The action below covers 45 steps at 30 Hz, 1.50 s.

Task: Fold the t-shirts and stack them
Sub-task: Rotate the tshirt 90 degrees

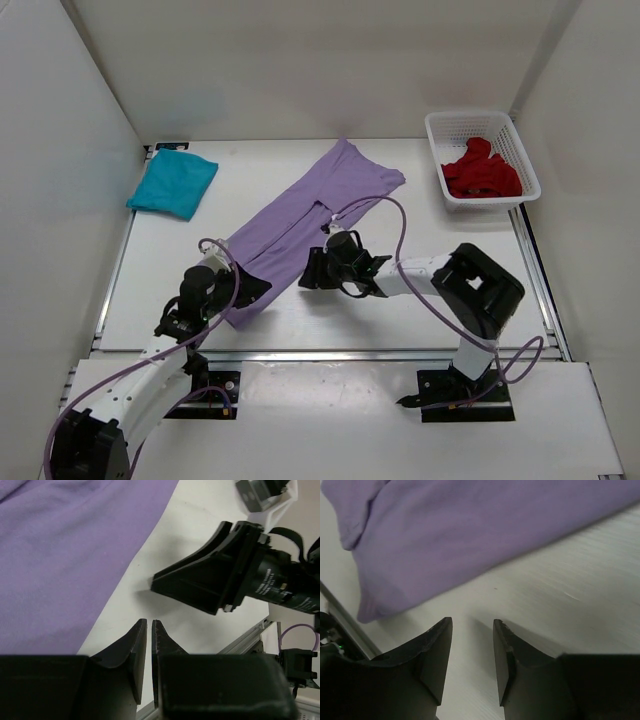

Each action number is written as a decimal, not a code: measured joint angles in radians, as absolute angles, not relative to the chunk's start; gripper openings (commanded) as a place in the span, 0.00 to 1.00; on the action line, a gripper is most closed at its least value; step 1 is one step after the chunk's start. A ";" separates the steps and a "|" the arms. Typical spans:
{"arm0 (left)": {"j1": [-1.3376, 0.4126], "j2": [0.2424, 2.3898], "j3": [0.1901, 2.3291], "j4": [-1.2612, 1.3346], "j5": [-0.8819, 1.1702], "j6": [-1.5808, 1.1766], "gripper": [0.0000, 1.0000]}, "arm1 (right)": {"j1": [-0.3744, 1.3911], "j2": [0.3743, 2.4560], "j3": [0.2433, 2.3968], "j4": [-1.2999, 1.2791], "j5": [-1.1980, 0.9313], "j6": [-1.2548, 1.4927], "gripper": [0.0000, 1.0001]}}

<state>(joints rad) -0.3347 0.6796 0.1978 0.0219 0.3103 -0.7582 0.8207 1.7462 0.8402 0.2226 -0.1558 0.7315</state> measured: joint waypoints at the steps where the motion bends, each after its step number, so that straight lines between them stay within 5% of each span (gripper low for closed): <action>1: -0.334 0.680 0.198 0.022 0.311 -0.759 0.21 | 0.832 1.766 0.844 0.258 -0.159 0.749 0.37; 9: -0.321 0.679 0.198 0.011 0.314 -0.757 0.21 | 0.848 1.946 0.965 0.382 -0.197 0.854 0.26; 13: -0.310 0.681 0.198 0.006 0.315 -0.756 0.21 | 0.826 1.970 0.966 0.405 -0.244 0.874 0.02; 15: -0.313 0.690 0.198 0.007 0.314 -0.755 0.21 | 0.808 1.973 0.960 0.405 -0.265 0.883 0.00; 20: -0.363 0.739 0.205 0.004 0.294 -0.747 0.21 | 0.701 1.834 0.785 0.394 -0.324 0.847 0.00; 22: -0.400 0.768 0.208 0.009 0.282 -0.745 0.14 | 0.603 1.728 0.691 0.348 -0.359 0.813 0.00; 26: -0.492 0.841 0.212 0.027 0.250 -0.740 0.10 | 0.359 1.549 0.568 0.245 -0.428 0.717 0.24; 29: -0.557 0.887 0.223 0.020 0.223 -0.727 0.18 | 0.278 1.441 0.505 0.165 -0.443 0.657 0.36; 37: -0.616 0.900 0.234 -0.053 0.163 -0.664 0.45 | 0.353 1.057 0.370 -0.041 -0.405 0.630 0.36; 45: -0.667 0.949 0.234 -0.074 0.143 -0.632 0.51 | 0.614 0.845 0.212 -0.187 -0.331 0.782 0.34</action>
<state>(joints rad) -0.6670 0.9493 0.2340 -0.0742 0.1429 -0.6323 0.6136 0.8452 0.2119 -0.1867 -0.3305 0.7818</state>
